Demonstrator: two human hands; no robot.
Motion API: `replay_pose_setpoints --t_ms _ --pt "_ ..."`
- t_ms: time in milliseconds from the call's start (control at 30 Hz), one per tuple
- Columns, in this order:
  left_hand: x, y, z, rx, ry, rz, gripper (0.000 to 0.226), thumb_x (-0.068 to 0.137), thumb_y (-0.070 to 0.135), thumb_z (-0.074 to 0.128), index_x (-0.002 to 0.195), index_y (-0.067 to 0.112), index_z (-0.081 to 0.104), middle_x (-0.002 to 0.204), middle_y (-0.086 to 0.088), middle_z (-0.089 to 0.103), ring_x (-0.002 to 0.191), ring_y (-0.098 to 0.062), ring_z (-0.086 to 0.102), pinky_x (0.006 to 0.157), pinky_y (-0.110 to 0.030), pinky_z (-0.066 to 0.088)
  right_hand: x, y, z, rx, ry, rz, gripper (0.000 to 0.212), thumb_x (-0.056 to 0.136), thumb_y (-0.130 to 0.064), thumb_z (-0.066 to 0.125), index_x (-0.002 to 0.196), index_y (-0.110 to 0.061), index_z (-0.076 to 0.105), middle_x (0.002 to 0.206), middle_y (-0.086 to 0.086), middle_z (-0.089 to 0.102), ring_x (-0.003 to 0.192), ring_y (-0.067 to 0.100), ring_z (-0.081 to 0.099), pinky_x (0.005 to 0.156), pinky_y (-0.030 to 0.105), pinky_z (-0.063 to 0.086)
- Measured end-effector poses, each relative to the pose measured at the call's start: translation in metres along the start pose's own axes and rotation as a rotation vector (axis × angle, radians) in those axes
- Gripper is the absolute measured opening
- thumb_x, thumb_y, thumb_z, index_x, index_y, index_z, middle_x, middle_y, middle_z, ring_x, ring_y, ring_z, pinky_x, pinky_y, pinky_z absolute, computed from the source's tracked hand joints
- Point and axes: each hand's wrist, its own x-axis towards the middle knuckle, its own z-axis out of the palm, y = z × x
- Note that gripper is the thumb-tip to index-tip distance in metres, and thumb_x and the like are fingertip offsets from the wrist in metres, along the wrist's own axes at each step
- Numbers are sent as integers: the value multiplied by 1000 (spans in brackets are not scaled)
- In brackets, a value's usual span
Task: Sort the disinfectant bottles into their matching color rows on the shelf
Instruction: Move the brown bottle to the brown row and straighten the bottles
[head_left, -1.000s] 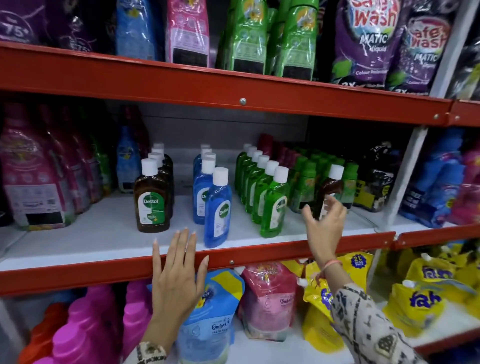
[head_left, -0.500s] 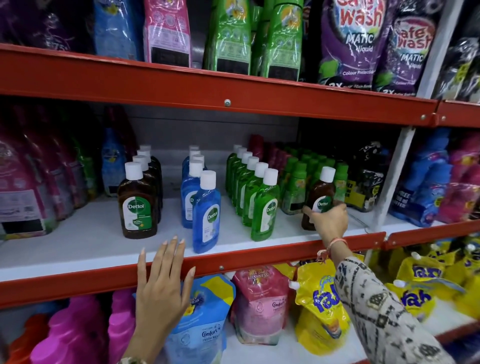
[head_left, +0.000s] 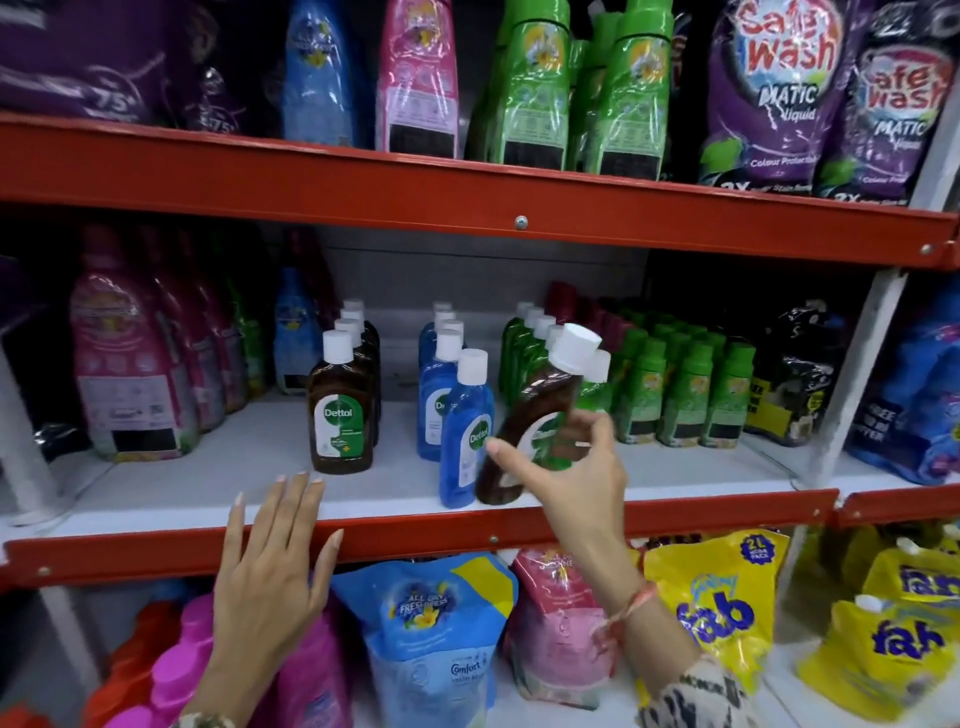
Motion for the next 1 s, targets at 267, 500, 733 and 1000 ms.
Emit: replay_pose_setpoints --t_ms 267,500,733,1000 --pt "-7 -30 -9 -12 10 -77 58 100 41 29 141 3 45 142 -17 53 131 -32 47 117 -50 27 -31 -32 108 29 -203 2 78 47 -55 90 108 -29 49 105 -10 65 96 1 64 84 17 54" --pt "-6 -30 -14 -37 -31 -84 59 99 39 29 138 -1 48 141 -19 53 126 -35 53 113 -49 31 -22 -33 161 -249 -255 31 95 53 -65 82 118 -4 50 119 12 62 114 30 59 92 39 50" --pt "-6 -32 -15 -54 -59 -67 61 99 43 28 140 0 46 142 -18 53 128 -33 50 116 -45 24 -23 -26 174 -325 -264 53 91 54 -65 81 117 -5 52 114 13 64 109 30 62 87 37 52" --pt "2 -16 -34 -248 -160 -199 72 99 51 15 140 1 47 135 -18 59 125 -34 55 114 -53 30 -22 -22 158 -180 -356 30 91 59 -65 77 127 -10 50 113 9 68 106 23 65 87 35 55"
